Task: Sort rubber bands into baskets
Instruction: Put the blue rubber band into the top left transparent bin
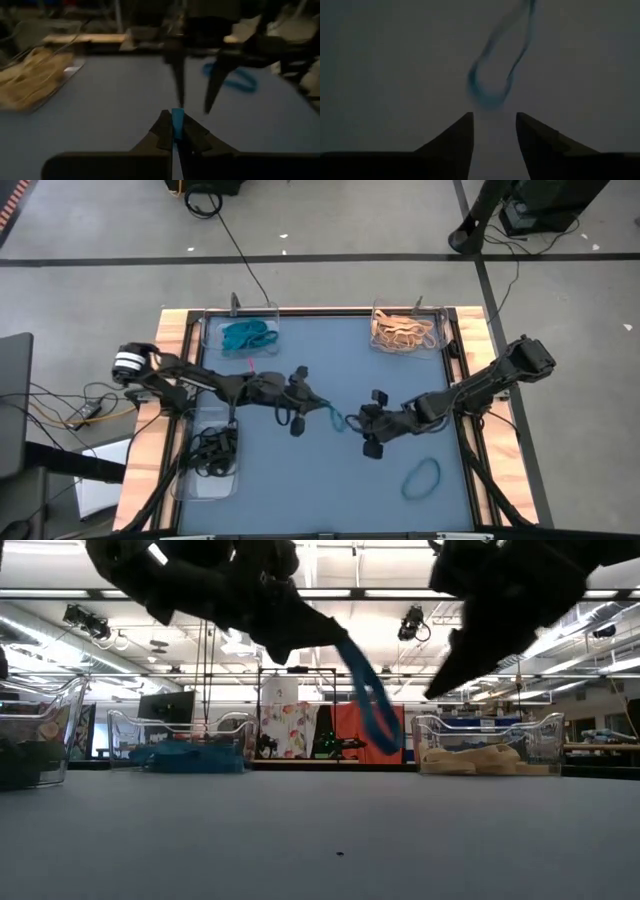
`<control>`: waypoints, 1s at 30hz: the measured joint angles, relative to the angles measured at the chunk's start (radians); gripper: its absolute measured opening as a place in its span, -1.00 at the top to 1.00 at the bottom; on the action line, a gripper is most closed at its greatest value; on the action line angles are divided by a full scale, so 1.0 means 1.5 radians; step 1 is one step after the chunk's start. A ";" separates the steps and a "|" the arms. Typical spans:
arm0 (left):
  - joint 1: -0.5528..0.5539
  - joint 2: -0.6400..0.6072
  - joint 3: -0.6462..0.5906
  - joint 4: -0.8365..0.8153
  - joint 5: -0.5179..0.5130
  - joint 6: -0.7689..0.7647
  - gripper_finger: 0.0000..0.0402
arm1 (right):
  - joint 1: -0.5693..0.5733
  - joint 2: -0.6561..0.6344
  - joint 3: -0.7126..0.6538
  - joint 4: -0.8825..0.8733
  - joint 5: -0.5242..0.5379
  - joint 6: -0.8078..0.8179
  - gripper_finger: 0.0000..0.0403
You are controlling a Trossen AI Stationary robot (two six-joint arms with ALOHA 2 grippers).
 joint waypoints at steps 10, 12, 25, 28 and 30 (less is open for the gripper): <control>0.057 -0.157 0.000 -0.261 -0.168 0.001 0.93 | 0.078 0.000 0.000 -0.130 0.016 0.118 0.18; 0.071 -0.188 0.000 -0.312 -0.212 0.001 0.93 | 0.095 0.000 0.000 -0.155 0.015 0.147 0.18; 0.224 -0.321 0.000 -0.496 -0.344 -0.014 0.93 | 0.251 0.000 0.000 -0.302 -0.039 0.393 0.18; 0.274 -0.329 0.000 -0.530 -0.345 -0.014 0.93 | 0.283 0.000 0.000 -0.338 -0.104 0.446 0.18; 0.308 -0.329 0.000 -0.537 -0.346 -0.013 0.93 | 0.303 0.000 0.000 -0.361 -0.136 0.477 0.18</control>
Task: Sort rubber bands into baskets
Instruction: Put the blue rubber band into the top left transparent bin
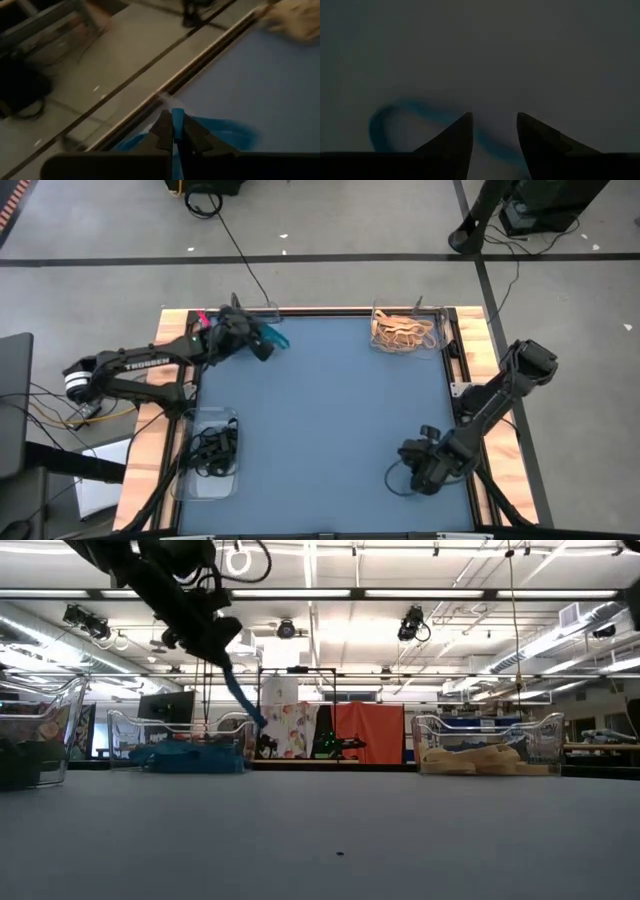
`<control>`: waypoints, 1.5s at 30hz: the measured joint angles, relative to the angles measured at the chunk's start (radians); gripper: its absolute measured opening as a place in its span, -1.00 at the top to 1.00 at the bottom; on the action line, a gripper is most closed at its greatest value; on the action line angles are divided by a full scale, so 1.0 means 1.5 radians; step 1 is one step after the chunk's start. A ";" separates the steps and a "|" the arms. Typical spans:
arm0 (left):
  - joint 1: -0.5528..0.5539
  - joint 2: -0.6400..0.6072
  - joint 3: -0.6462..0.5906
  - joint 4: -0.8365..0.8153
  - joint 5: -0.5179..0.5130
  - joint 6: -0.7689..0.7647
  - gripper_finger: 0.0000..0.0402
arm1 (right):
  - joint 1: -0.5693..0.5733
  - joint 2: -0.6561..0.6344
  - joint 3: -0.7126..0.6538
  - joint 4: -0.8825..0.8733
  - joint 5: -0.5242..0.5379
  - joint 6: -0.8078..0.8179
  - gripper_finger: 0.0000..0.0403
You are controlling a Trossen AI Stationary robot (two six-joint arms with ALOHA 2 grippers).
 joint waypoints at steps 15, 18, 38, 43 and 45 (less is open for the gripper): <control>0.208 0.001 0.000 -0.182 0.005 -0.030 0.91 | 0.083 0.000 0.000 -0.036 -0.082 0.100 0.18; 0.226 0.001 0.000 -0.208 0.006 -0.030 0.85 | 0.086 0.001 0.000 -0.036 -0.046 0.093 0.18; 0.229 0.001 0.000 -0.234 0.046 -0.059 -0.17 | 0.094 0.007 0.000 -0.020 -0.014 0.051 0.18; 0.199 0.001 0.000 -0.234 0.095 -0.068 -0.13 | 0.106 0.028 -0.002 -0.024 -0.006 0.046 0.18; 0.185 0.001 0.000 -0.236 0.095 -0.081 -0.11 | 0.108 0.041 -0.010 -0.027 0.013 0.049 0.19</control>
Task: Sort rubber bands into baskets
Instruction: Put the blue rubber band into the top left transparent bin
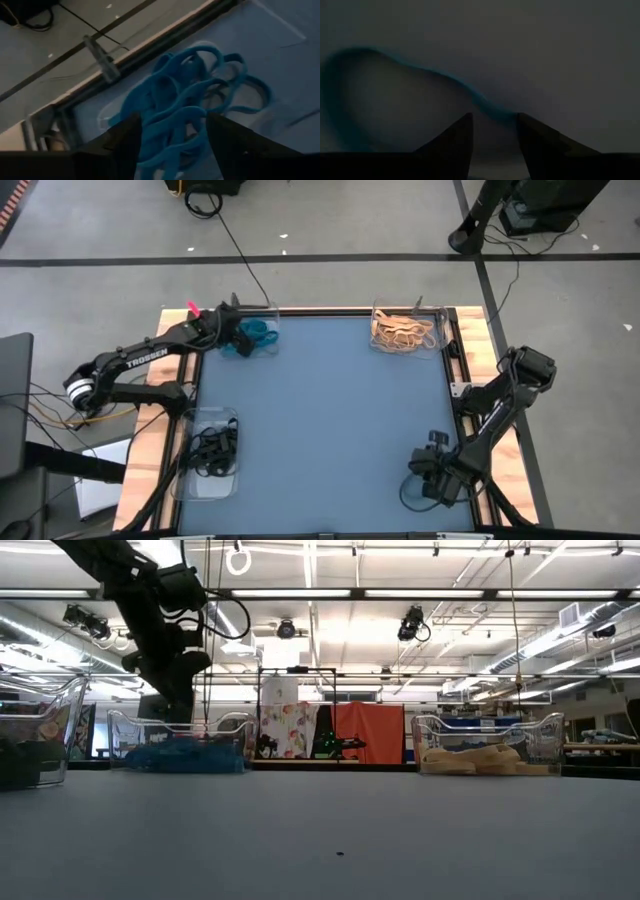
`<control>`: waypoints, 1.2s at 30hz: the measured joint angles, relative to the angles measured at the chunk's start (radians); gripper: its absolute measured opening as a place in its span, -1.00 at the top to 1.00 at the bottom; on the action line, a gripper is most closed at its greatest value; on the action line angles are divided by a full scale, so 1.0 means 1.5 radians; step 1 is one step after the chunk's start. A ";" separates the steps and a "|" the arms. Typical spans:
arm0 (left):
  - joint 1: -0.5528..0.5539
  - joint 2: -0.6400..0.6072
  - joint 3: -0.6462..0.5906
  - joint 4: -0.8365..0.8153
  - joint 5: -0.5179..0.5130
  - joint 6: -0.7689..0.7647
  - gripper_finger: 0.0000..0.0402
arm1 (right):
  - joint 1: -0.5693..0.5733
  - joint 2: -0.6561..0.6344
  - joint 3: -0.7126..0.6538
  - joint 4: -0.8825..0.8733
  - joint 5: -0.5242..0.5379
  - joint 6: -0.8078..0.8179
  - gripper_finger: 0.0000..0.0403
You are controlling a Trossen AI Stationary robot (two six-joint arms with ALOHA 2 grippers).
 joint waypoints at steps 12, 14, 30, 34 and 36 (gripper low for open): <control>-0.146 0.000 0.000 0.003 0.000 -0.089 0.01 | -0.008 0.028 -0.006 0.005 0.019 -0.002 0.85; -0.174 0.000 0.000 0.007 0.000 -0.099 0.03 | -0.015 0.027 0.004 0.006 0.045 -0.015 0.94; -0.317 0.000 0.000 0.084 0.111 -0.065 0.04 | -0.144 0.024 0.069 0.021 0.401 -0.154 0.99; -0.366 0.003 -0.002 0.175 0.133 -0.064 0.04 | -0.188 0.024 0.076 0.072 0.439 -0.233 0.99; -0.394 0.010 -0.009 0.230 0.133 -0.058 0.04 | -0.207 0.024 0.076 0.118 0.446 -0.283 0.99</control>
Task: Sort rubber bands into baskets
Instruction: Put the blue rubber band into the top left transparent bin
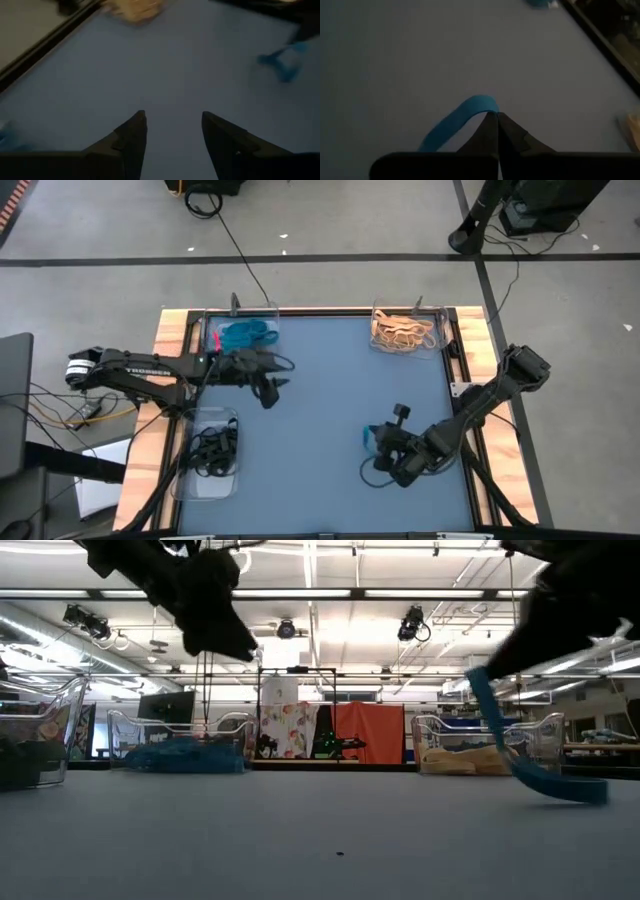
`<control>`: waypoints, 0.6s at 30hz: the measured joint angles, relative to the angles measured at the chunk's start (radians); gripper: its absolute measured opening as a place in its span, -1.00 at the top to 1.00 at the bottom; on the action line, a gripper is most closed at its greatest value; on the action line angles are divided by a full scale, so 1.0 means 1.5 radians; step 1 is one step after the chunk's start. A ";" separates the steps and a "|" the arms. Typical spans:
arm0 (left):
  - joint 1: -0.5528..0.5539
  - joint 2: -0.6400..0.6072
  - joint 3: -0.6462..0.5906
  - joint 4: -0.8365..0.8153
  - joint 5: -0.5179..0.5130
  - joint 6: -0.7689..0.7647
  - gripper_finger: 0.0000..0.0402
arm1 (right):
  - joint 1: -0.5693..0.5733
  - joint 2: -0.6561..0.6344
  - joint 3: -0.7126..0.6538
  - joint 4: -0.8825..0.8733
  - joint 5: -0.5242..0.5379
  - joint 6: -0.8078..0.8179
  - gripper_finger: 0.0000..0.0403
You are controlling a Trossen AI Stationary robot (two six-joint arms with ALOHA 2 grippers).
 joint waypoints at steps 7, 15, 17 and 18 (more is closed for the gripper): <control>-0.084 0.071 -0.005 0.154 0.001 0.041 0.04 | -0.062 0.000 0.001 0.179 0.002 -0.200 0.99; -0.138 0.178 -0.005 0.326 0.001 0.051 0.04 | -0.113 -0.001 0.001 0.306 0.001 -0.351 0.99; -0.145 0.204 -0.005 0.372 0.001 0.050 0.04 | -0.124 -0.001 0.001 0.326 0.001 -0.370 0.99; -0.148 0.216 -0.005 0.396 0.001 0.050 0.04 | -0.129 -0.001 0.001 0.334 0.001 -0.379 0.99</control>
